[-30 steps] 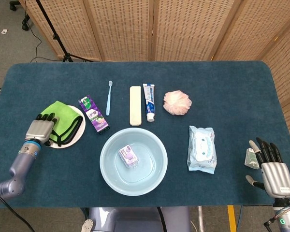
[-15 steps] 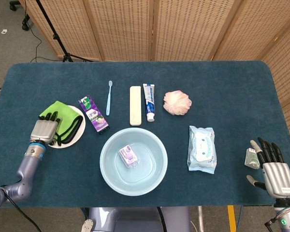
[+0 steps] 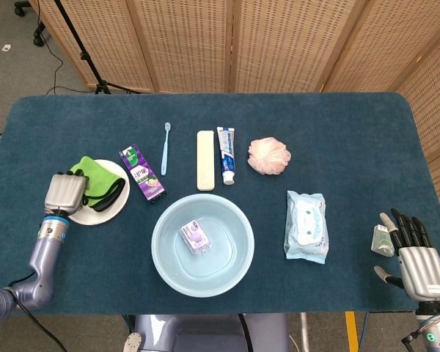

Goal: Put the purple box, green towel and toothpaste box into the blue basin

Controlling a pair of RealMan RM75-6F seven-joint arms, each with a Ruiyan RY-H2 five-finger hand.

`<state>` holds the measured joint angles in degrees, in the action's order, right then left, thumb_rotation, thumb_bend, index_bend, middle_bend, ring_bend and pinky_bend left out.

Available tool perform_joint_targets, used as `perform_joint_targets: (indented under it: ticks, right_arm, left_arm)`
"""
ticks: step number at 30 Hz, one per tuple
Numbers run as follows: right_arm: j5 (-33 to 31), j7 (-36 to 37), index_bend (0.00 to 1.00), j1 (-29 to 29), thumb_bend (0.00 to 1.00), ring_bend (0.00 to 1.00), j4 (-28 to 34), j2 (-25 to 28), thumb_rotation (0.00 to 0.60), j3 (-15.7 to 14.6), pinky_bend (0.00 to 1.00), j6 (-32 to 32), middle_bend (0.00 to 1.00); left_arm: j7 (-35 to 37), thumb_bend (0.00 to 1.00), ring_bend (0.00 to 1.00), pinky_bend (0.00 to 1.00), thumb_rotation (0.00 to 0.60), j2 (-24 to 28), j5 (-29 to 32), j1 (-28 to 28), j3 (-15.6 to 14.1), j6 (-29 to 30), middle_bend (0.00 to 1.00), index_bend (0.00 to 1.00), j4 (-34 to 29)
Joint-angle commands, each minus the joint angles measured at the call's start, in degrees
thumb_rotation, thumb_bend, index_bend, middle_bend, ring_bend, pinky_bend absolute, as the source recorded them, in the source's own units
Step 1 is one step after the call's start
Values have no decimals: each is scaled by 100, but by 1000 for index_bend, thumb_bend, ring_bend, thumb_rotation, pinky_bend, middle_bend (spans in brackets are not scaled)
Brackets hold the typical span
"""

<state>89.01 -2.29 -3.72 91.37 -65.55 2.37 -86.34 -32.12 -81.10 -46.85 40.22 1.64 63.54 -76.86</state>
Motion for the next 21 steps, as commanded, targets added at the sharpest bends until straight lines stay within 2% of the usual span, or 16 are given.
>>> perform_joint_targets:
  ticks: [1,10,21]
  right_arm:
    - [0,5,0,0,91,0,-1,-1,600,1,0,0,0]
    - [13,22,0,8,92,0,12,10,600,-8,0,-8,0]
    - [7,44,0,3,91,0,13,17,600,-8,0,12,0]
  left_arm:
    - [283,448,428,463,600,-160,-461,-152,190,440,424,731,219]
    - [590,445,482,498,600,-30,-718,-315,610,752,448,755,124]
    - [829,440,486,499,600,364,-769,-431,1244,1090,452,757,-508]
